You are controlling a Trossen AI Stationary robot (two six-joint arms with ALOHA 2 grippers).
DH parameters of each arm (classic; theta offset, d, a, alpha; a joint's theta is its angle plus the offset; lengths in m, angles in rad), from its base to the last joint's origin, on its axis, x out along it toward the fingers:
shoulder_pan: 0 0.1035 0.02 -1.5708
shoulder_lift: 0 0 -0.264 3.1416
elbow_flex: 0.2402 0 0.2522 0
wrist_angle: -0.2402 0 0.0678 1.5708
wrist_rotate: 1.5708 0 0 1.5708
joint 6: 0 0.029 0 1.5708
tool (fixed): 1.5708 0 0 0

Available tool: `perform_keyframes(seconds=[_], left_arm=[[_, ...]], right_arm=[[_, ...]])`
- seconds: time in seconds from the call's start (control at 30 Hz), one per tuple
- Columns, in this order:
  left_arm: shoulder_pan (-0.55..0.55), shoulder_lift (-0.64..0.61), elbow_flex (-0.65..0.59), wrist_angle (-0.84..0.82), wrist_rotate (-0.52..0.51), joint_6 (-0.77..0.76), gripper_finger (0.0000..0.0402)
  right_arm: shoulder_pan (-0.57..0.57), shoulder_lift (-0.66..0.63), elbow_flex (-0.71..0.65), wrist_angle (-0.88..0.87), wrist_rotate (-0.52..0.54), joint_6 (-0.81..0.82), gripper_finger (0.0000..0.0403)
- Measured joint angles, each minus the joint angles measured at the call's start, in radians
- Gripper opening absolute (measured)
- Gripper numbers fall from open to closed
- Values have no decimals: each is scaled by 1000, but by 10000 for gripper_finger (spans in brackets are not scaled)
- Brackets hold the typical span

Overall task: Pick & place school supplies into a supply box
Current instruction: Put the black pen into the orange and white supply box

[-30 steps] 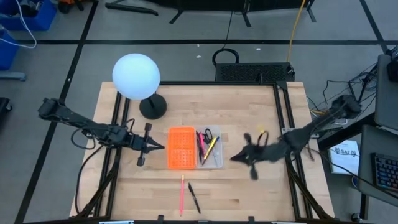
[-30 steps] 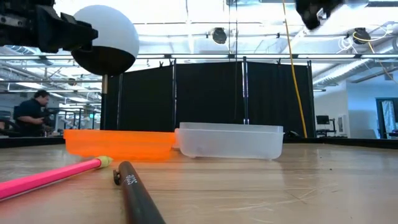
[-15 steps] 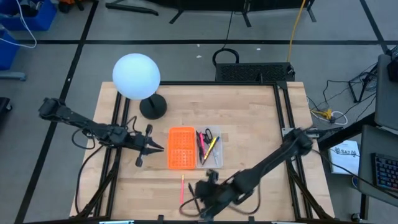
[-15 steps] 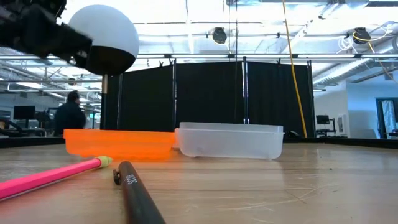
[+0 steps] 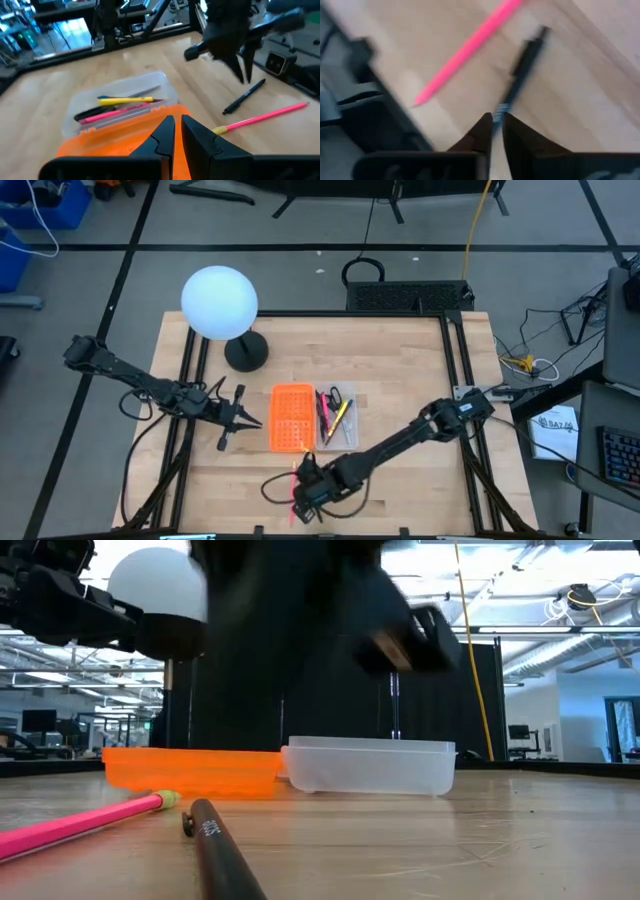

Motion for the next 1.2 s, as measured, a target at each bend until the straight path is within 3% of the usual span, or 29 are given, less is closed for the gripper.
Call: perform_keyframes(seconds=[0.13,0.3,0.4,0.9,1.2], left_arm=[[0,0,0,12,-38,43,42],[1,0,0,45,-111,97,42],[1,0,0,56,-134,136,42],[80,0,0,103,-163,171,42],[100,0,0,99,-129,143,42]], right_arm=[[-21,7,-1,-34,-57,57,85],[-27,5,-5,7,-52,66,153],[-27,6,-6,9,-62,81,174],[-14,-2,-176,169,-7,148,147],[-49,-2,-298,196,-53,168,141]])
